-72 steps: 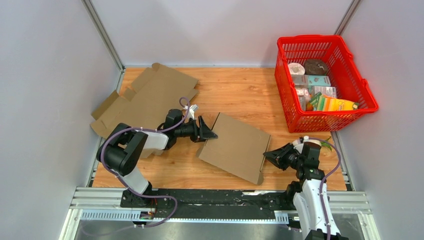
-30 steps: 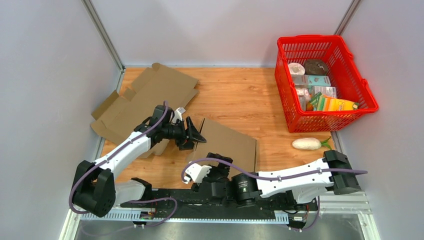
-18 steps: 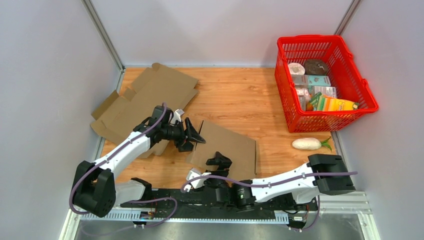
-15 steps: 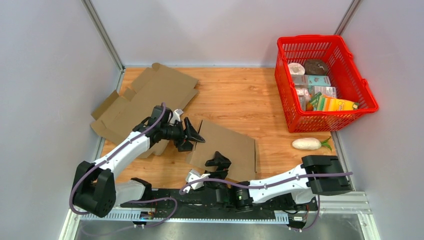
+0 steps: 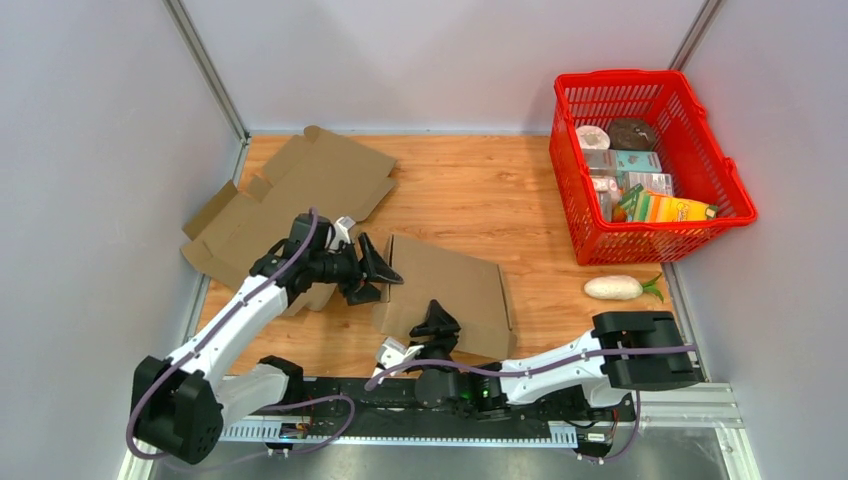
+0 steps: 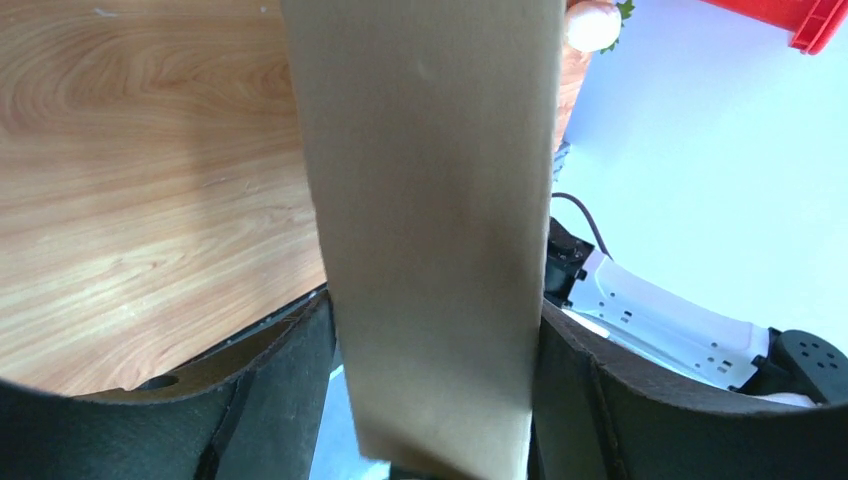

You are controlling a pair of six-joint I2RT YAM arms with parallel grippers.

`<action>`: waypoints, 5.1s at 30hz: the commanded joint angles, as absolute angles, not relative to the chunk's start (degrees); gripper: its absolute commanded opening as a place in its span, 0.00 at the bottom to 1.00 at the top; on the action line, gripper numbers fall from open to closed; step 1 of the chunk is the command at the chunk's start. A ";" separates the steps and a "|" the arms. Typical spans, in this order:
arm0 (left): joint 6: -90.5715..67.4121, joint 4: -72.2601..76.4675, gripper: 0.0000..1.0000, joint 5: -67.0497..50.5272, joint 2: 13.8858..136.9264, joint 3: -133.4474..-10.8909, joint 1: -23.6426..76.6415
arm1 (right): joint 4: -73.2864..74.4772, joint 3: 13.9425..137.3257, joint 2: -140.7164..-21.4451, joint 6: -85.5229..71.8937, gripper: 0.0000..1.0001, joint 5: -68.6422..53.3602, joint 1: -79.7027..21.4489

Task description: Fold the paper box

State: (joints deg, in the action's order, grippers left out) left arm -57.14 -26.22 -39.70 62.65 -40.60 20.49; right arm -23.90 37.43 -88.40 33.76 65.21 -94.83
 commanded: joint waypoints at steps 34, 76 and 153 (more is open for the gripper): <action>-29.01 -18.73 0.55 -31.54 28.82 -35.95 16.70 | 54.06 76.91 -79.80 -5.01 0.32 -7.37 -60.48; -12.22 -23.09 0.19 -25.05 61.61 -54.48 33.05 | 51.33 75.85 -81.56 -2.20 0.34 -12.05 -53.26; -22.41 -28.74 0.00 -19.16 60.38 -51.24 39.90 | 93.42 69.08 -47.55 -35.77 0.56 -3.43 -50.80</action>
State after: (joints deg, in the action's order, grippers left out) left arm -22.24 -25.78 -17.96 58.96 -50.96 39.48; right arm 77.67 69.87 -47.83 -35.31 -1.85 -50.81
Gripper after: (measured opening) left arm 0.007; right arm 0.623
